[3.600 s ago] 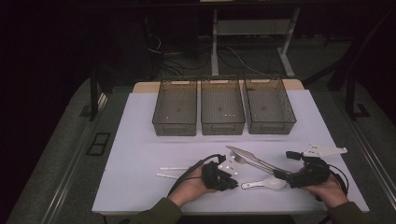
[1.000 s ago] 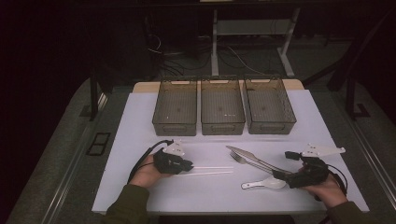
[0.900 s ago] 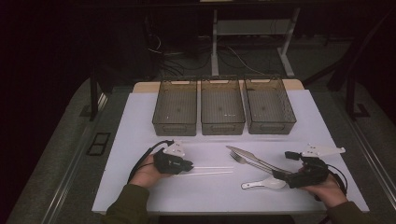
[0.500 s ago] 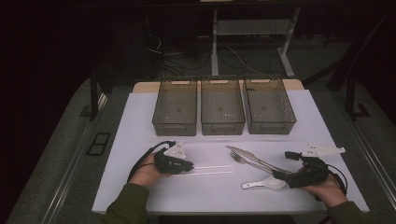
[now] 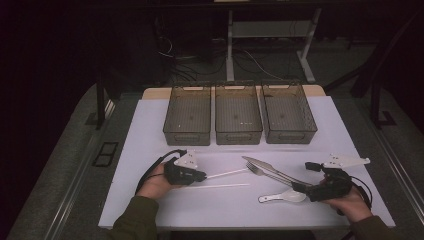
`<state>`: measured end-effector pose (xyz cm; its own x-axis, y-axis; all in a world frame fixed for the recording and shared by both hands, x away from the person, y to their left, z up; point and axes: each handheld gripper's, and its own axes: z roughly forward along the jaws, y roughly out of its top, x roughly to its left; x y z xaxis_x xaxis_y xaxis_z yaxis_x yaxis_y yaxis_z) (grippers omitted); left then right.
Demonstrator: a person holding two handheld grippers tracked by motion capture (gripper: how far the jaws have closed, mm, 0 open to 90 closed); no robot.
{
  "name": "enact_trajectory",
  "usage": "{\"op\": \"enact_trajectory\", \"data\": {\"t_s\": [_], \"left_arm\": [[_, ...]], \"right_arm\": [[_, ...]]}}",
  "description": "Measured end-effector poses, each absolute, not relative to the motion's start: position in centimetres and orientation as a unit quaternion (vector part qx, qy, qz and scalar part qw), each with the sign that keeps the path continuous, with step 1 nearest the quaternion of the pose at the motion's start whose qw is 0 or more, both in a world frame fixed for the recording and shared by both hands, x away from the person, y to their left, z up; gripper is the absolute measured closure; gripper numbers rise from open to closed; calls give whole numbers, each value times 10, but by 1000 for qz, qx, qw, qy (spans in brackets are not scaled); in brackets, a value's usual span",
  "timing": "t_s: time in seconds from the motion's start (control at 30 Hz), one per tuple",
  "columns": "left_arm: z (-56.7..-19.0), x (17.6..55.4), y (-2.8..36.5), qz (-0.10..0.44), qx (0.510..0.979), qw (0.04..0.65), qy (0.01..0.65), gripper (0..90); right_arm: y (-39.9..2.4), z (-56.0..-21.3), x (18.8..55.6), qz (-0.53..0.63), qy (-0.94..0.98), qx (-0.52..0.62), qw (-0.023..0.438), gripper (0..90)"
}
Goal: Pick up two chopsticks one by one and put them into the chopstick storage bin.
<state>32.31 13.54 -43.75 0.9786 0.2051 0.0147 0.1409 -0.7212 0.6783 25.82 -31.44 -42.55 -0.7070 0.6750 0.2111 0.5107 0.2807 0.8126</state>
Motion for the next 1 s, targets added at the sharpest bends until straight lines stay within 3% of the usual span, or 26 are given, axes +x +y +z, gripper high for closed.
{"op": "enact_trajectory", "data": {"t_s": [0.57, 1.0], "left_arm": [[-422, 323, 149, 66, 913, 383, 123, 841], [-407, 324, 163, 82, 894, 401, 185, 840]], "right_arm": [[-310, -430, 258, 470, 794, 373, 94, 39], [-293, -436, 261, 466, 801, 364, 95, 39]]}}
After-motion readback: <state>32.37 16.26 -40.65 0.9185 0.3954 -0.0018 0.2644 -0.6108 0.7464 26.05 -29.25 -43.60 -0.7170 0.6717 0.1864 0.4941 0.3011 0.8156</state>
